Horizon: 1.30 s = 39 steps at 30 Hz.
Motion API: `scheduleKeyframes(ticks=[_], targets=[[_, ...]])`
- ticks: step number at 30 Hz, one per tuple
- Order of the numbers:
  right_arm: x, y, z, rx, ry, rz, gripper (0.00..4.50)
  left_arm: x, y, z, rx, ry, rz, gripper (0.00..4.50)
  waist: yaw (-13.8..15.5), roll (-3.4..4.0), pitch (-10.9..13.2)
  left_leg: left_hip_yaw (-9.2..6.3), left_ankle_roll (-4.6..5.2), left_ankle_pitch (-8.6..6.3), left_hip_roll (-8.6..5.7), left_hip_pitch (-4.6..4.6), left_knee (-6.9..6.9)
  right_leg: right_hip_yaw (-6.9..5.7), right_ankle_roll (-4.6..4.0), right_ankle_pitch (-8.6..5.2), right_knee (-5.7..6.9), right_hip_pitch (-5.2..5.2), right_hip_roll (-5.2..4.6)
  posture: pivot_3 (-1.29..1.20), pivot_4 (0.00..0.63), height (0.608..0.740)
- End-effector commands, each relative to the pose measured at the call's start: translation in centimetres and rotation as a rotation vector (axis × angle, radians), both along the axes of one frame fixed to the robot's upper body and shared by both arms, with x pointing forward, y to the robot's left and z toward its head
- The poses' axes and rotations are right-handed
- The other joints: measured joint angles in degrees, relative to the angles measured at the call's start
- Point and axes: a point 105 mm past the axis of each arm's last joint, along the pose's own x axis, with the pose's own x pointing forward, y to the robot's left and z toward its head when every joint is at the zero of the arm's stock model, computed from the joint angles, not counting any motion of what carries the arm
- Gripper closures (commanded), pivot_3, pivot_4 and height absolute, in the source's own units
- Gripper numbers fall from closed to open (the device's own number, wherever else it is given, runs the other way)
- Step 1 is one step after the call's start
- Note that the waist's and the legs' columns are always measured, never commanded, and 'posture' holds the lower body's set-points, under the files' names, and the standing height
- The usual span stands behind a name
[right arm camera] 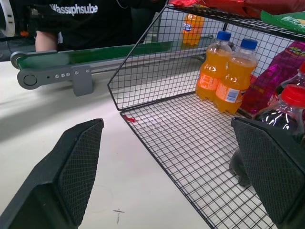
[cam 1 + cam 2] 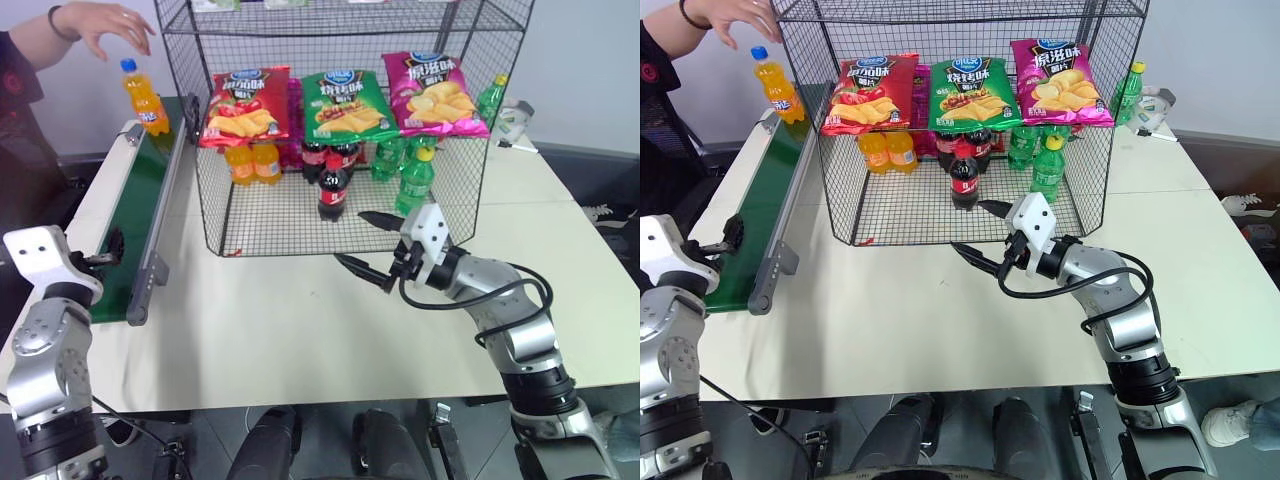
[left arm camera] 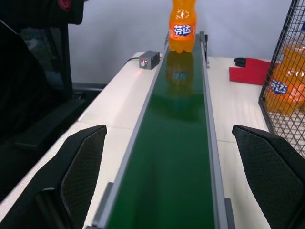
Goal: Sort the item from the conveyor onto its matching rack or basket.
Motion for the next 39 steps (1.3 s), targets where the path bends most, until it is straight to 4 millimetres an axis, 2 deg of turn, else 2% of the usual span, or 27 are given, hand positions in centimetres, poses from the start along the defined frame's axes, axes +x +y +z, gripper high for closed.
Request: scheduleKeyframes(ticks=[1,23,39], targets=[[-0.1,0.5,1.3,0.012,-0.060,0.014,0.00,0.1,0.1,1.3,0.037,-0.049,0.010,0.07,0.0,0.00,0.0,0.00,0.00,0.00,0.00,0.00,0.00,0.00,0.00,0.00,0.00,0.00,0.00,0.00,0.150,0.740],[-1.4,1.7,0.6,0.036,-0.023,0.053,0.00,-1.0,1.4,1.4,0.110,-0.043,0.047,0.07,-0.1,0.00,0.0,-0.01,0.00,0.00,0.00,0.00,0.00,-0.01,0.00,0.00,0.00,-0.03,0.00,0.00,0.150,0.740],[-0.9,2.0,0.8,0.038,-0.036,0.058,0.00,-0.9,1.6,1.4,0.116,-0.056,0.049,0.07,0.0,0.00,0.0,-0.01,0.00,0.00,0.00,0.00,0.01,-0.01,0.00,0.00,0.00,-0.05,0.00,0.00,0.150,0.740]])
